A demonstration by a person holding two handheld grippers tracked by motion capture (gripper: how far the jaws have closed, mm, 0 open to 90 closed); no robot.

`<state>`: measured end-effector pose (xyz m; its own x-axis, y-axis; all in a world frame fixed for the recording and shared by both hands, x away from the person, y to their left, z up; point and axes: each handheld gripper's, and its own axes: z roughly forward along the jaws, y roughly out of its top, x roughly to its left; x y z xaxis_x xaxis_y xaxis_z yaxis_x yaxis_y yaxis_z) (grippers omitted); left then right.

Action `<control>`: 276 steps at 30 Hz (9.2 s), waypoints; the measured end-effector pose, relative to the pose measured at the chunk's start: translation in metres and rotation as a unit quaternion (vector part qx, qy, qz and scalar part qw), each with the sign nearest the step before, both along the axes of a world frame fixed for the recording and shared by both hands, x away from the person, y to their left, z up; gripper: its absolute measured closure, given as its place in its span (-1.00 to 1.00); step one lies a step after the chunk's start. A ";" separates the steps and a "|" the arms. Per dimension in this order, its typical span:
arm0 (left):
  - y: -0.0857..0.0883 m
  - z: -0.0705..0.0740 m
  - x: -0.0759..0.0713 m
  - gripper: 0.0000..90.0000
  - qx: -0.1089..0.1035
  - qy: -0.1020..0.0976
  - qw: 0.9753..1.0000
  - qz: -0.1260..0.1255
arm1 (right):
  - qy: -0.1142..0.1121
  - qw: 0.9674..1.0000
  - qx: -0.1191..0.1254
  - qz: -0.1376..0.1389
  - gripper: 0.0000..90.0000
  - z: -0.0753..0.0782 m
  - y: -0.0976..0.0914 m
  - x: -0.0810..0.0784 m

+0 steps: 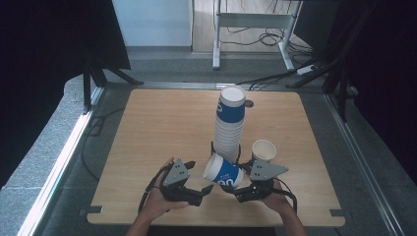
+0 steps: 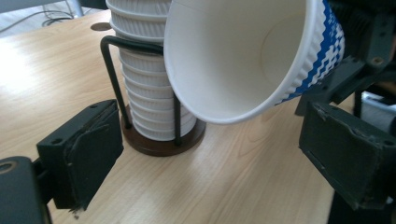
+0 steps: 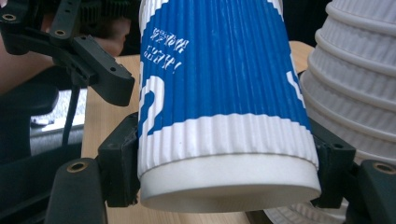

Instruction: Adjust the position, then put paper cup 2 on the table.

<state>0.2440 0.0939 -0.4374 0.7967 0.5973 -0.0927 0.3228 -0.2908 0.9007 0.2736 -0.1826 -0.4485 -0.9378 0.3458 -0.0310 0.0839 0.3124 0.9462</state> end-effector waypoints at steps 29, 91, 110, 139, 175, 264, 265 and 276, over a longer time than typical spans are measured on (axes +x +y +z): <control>0.003 -0.009 0.007 -0.86 -0.105 0.068 0.991 -0.044 | 0.009 0.998 0.060 0.008 -0.38 -0.020 0.000 -0.005; 0.003 -0.005 0.013 -0.64 -0.122 0.077 0.986 -0.086 | -0.014 0.999 0.028 0.025 -0.49 -0.033 0.024 -0.014; -0.004 0.002 0.006 -0.64 0.036 0.053 0.998 -0.026 | -0.027 0.999 -0.026 -0.003 -0.58 -0.031 0.025 -0.020; -0.035 -0.009 -0.005 -0.66 0.174 0.041 0.983 -0.031 | -0.057 0.992 -0.110 -0.004 -0.50 -0.052 0.057 -0.026; 0.009 0.019 -0.008 -0.87 0.030 0.021 0.999 0.002 | -0.062 0.994 -0.060 -0.068 -0.39 -0.047 0.032 -0.019; 0.022 -0.004 0.005 -0.78 0.048 0.049 0.996 0.048 | -0.022 0.921 -0.005 -0.389 -0.39 -0.040 -0.165 0.026; 0.022 -0.004 0.005 -0.78 0.048 0.049 0.996 0.048 | -0.017 0.921 -0.012 -0.390 -0.39 -0.041 -0.165 0.027; 0.022 -0.004 0.004 -0.78 0.052 0.049 0.996 0.045 | 0.031 0.916 -0.064 -0.395 -0.39 -0.059 -0.159 0.045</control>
